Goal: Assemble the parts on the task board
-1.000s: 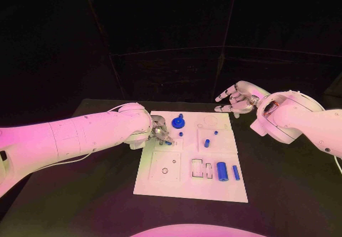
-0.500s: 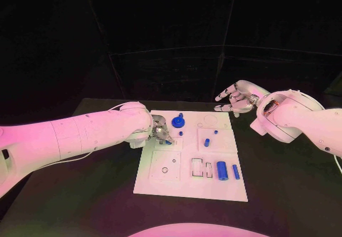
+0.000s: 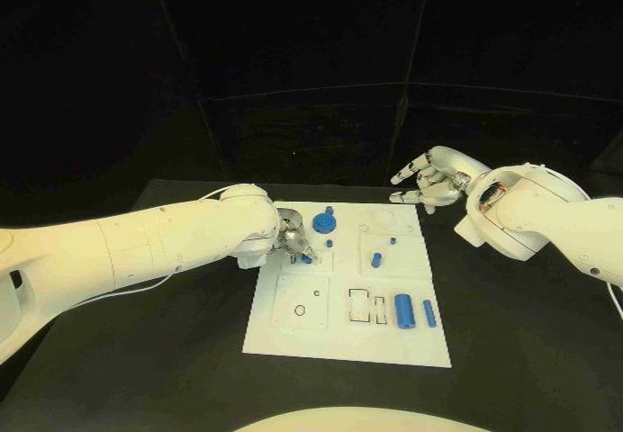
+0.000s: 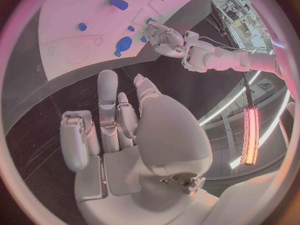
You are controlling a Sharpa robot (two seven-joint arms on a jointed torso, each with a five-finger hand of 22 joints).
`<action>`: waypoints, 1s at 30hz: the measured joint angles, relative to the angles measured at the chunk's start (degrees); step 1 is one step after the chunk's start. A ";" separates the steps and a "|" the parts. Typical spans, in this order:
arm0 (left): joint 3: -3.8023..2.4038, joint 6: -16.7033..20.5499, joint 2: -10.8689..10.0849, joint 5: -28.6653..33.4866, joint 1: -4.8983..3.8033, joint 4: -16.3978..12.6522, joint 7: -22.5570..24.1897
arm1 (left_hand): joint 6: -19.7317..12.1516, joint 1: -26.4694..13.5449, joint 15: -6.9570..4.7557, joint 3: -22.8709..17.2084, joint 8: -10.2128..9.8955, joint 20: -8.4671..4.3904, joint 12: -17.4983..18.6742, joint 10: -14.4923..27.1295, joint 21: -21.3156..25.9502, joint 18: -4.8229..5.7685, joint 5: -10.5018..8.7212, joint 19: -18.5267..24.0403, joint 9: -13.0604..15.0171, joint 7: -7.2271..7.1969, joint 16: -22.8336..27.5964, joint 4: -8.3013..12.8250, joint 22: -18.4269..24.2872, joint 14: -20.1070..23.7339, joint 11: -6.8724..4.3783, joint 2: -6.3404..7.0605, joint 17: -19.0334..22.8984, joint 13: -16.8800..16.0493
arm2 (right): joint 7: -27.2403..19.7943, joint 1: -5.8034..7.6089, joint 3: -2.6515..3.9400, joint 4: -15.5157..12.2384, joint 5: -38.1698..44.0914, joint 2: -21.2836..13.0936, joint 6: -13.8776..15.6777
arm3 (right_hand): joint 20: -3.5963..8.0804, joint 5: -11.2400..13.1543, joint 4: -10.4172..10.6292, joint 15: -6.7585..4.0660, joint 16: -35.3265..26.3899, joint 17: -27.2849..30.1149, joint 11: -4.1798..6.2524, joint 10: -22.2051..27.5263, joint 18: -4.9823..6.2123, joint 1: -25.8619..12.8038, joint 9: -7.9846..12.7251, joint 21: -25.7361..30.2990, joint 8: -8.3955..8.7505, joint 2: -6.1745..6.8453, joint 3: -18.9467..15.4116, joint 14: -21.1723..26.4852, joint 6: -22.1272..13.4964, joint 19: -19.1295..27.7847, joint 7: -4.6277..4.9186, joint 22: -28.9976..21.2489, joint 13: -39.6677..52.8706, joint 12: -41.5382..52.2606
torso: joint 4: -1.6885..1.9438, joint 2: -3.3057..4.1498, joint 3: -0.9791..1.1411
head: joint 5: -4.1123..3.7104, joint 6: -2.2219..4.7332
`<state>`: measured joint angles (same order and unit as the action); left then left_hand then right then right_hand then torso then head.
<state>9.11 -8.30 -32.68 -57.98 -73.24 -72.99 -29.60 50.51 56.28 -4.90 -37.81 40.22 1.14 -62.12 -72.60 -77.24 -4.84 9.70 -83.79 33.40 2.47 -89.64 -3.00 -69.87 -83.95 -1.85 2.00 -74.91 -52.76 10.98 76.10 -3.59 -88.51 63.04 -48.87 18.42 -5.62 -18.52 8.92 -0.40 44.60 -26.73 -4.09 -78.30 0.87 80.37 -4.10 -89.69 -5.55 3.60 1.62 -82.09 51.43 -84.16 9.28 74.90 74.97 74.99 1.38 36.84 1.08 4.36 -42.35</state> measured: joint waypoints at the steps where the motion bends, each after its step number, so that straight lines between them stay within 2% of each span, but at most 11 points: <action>1: 0.00 -0.02 0.05 0.05 0.00 0.07 0.00 | 0.00 0.06 0.00 0.00 0.00 0.00 0.00 0.00 0.00 0.00 0.00 0.00 -0.01 0.00 0.00 0.00 -0.10 0.00 0.00 -0.15 0.00 -0.14 | 0.00 0.00 0.00 0.01 0.00 0.01 -0.01 | 0.00 0.00 0.00 0.00 0.00 0.00 0.00 0.00 0.00 0.00 0.00 0.00 0.00 0.00 0.00 0.00 0.00 0.00 0.00 0.00 0.00 0.00 | 0.00 0.00 0.00 | -0.02 0.00; 9: -0.04 -0.73 0.44 0.47 -0.12 0.68 -0.03 | 0.61 -0.49 0.00 -0.40 -0.28 0.00 -1.34 -0.81 -0.22 0.00 0.00 0.00 -0.26 -0.40 0.00 -0.39 -0.43 0.00 -0.20 -1.00 0.00 -1.59 | 0.01 0.00 0.00 0.03 0.00 0.06 -0.15 | 0.00 0.00 0.00 0.00 0.00 0.00 0.00 0.00 0.00 0.00 0.00 0.00 0.00 0.00 0.00 0.00 0.00 0.00 0.00 0.00 0.00 0.00 | 0.00 0.02 -0.02 | -0.13 -0.13; 13: -0.05 -1.14 0.57 0.59 -0.14 0.87 -0.03 | 0.92 -0.99 0.00 -0.36 -0.49 0.00 -1.73 -1.08 -0.46 0.00 0.00 0.00 -0.67 -0.32 0.00 -0.43 -0.63 0.00 0.04 -1.42 0.00 -2.15 | 0.01 0.00 0.00 0.03 0.00 0.07 -0.22 | 0.00 0.00 0.00 0.00 0.00 0.00 0.00 0.00 0.00 0.00 0.00 0.00 -0.22 0.00 0.00 0.00 0.00 0.00 0.00 0.00 0.00 0.00 | 0.01 0.02 -0.02 | -0.18 -0.20; 21: 0.06 -2.08 1.00 0.87 0.00 1.37 -0.03 | 2.34 -4.57 0.00 1.94 -0.96 0.00 -2.61 -2.04 -0.97 0.04 0.12 0.00 -1.25 -0.54 0.00 -3.22 -1.59 0.00 -0.22 -1.49 0.00 -3.24 | 0.02 0.00 0.00 0.03 0.00 0.13 -0.34 | 0.00 -0.29 0.00 0.00 0.00 0.00 0.00 0.00 0.00 0.00 0.00 0.00 -0.22 0.00 0.00 0.00 0.00 0.00 0.00 0.00 0.00 0.00 | 0.08 0.02 -0.02 | -0.21 -0.29; 22: 0.09 -2.21 1.05 0.90 0.06 1.44 -0.03 | 2.44 -4.93 0.00 2.26 -1.16 0.00 -2.72 -2.14 -1.08 0.54 0.14 0.00 -1.34 -0.64 0.00 -3.54 -1.65 0.00 -0.32 -1.41 0.00 -3.35 | 0.02 0.00 0.00 0.04 0.00 0.13 -0.35 | 0.00 -0.29 0.00 0.00 0.00 0.00 0.00 0.00 0.00 0.00 0.00 0.00 -0.22 0.00 0.00 0.00 0.00 0.00 0.00 0.00 0.00 0.00 | 0.08 0.01 -0.02 | -0.21 -0.30; 24: 0.11 -2.36 1.10 0.92 0.08 1.55 -0.04 | 2.68 -5.77 0.00 3.11 -1.20 0.00 -2.72 -2.15 -1.11 0.89 0.10 0.00 -1.52 -0.59 0.00 -4.17 -1.76 0.00 -0.33 -1.35 0.00 -3.46 | 0.02 0.00 0.00 0.04 0.00 0.13 -0.36 | 0.00 -0.30 0.00 0.00 0.00 0.00 0.00 0.00 0.00 0.00 0.00 0.00 -0.22 0.00 0.00 0.00 0.00 0.00 0.00 0.00 0.00 0.00 | 0.08 0.01 -0.02 | -0.22 -0.30; 30: 0.11 -2.60 1.37 0.97 0.08 1.95 -0.05 | 2.87 -6.73 -0.21 4.18 -1.44 0.00 -2.72 -2.15 -1.11 0.90 0.04 0.00 -1.79 -0.64 0.00 -5.10 -2.00 -0.20 -0.33 -1.36 0.00 -3.64 | 0.02 0.00 0.00 0.04 0.00 0.13 -0.39 | 0.00 -0.29 0.00 0.00 0.00 0.00 0.00 0.00 0.00 0.00 0.00 0.00 -0.22 0.00 0.00 0.00 0.00 0.00 0.00 0.00 0.00 0.00 | 0.08 -0.02 -0.02 | -0.33 -0.30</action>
<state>9.22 -10.90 -31.31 -57.00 -73.16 -71.05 -29.66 53.38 49.55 -5.11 -33.62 38.78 1.14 -64.84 -74.75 -78.35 -3.94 9.74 -83.78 31.60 1.83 -89.64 -8.10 -71.87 -84.16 -2.18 0.64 -74.91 -56.40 11.00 76.10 -3.59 -88.47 63.05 -48.73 18.03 -5.62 -18.81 8.92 -0.40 44.60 -26.73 -4.09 -78.30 0.87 80.37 -4.10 -89.69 -5.77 3.60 1.62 -82.09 51.43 -84.16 9.29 74.90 74.97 74.99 1.46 36.82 1.06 4.03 -42.64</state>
